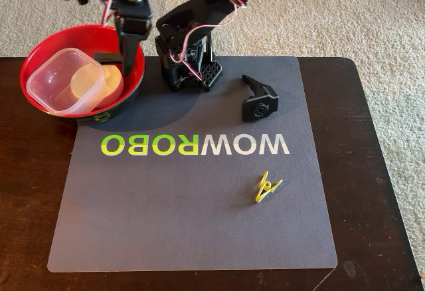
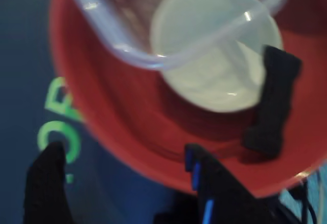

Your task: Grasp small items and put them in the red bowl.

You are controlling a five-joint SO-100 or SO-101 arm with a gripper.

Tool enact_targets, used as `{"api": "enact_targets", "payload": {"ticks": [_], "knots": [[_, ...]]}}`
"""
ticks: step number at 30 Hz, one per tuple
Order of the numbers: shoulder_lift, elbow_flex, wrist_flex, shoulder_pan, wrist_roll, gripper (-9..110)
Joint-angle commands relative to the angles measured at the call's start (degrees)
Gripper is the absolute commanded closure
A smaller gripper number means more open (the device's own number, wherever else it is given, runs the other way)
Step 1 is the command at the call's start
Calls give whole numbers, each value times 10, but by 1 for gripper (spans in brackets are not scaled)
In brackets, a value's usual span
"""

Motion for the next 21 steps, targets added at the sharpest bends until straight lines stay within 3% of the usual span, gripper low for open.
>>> {"api": "enact_targets", "payload": {"ticks": [1,10,21], "knots": [[-48,-59,-4,-178,-66,71],[-387,-273,-69,-508,-188,72],[-524,-105,-322,-759,-331,72]]}}
